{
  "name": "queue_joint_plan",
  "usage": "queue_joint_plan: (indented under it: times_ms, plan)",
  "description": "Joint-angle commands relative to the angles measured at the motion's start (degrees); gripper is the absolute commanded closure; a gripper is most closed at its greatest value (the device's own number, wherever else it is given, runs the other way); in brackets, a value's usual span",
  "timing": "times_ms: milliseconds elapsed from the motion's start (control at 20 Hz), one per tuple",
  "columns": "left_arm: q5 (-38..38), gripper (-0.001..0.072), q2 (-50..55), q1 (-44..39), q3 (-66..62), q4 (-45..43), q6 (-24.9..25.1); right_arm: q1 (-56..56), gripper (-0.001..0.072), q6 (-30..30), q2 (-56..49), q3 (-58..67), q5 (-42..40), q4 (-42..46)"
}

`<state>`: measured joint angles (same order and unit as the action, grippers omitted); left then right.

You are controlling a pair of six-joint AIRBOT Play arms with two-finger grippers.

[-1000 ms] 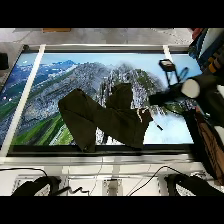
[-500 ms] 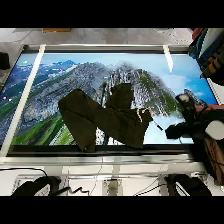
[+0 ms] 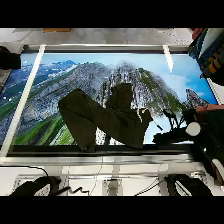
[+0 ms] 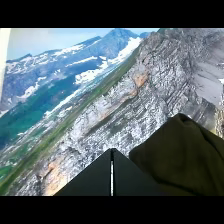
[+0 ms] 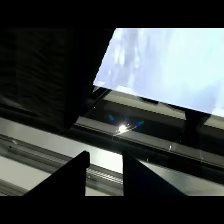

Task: Fold the clothes and pants, and hang the long-sleeved shirts on hangers.

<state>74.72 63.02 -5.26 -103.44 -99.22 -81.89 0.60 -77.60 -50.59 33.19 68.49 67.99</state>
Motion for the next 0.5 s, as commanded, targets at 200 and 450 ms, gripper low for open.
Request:
queue_joint_plan:
  times_ms: [200,450]
  plan:
    - [-0.02,0.0681,0.46,0.0,0.02,0.74,0.0,27.23,0.0458,18.05,-10.91,1.73,14.05,-18.38]
    - [0.2,0.068,0.5,0.0,0.02,1.38,0.02,20.94,0.0273,20.22,-11.72,-8.48,4.2,-26.4]
